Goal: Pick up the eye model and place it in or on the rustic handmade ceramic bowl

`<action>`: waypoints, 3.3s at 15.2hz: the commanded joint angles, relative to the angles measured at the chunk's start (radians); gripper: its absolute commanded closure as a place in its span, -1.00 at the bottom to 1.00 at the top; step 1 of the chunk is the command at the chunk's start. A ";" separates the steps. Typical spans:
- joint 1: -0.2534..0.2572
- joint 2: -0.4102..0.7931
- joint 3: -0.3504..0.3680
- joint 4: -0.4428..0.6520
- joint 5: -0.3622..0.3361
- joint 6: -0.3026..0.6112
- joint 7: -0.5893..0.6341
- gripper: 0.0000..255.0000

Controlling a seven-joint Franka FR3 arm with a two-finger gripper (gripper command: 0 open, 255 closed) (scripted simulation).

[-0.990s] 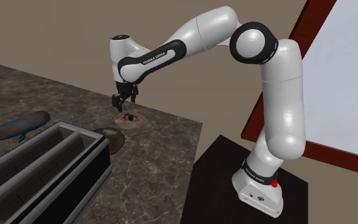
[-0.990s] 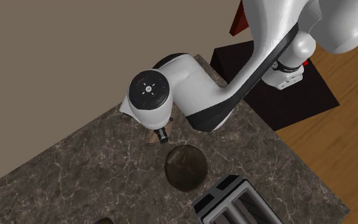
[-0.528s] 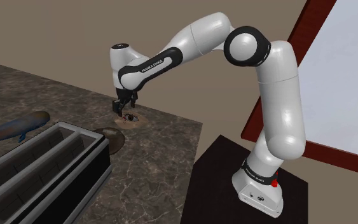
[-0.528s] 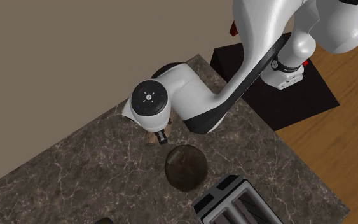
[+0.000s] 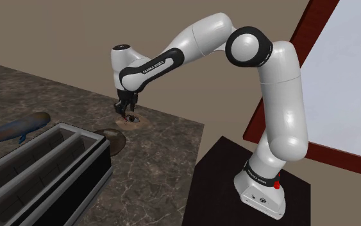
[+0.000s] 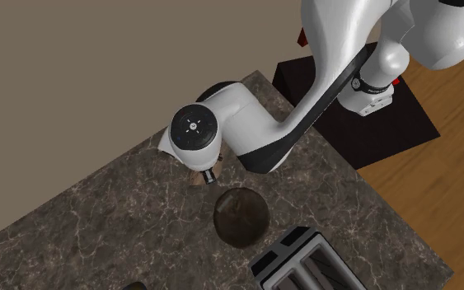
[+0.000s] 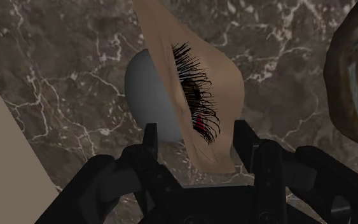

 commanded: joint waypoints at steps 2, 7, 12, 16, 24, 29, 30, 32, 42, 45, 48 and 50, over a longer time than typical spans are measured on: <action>0.000 0.000 0.000 0.000 0.000 0.000 0.000 1.00; 0.000 0.000 0.000 0.000 0.000 0.000 0.000 1.00; -0.002 -0.021 0.004 0.008 0.007 -0.029 -0.008 1.00; -0.004 -0.047 0.009 0.024 0.017 -0.070 -0.018 1.00; -0.007 -0.092 0.017 0.066 0.035 -0.154 -0.038 1.00; -0.007 -0.114 0.021 0.101 0.044 -0.210 -0.050 1.00; -0.007 -0.118 0.021 0.109 0.046 -0.221 -0.052 1.00; -0.007 -0.125 0.023 0.124 0.049 -0.244 -0.057 1.00; 0.149 -0.087 0.076 0.267 0.027 -0.381 0.126 1.00; 0.202 -0.054 0.090 0.343 0.017 -0.433 0.177 1.00; 0.255 -0.011 0.100 0.434 0.006 -0.490 0.223 1.00; 0.253 -0.011 0.100 0.407 0.005 -0.464 0.228 1.00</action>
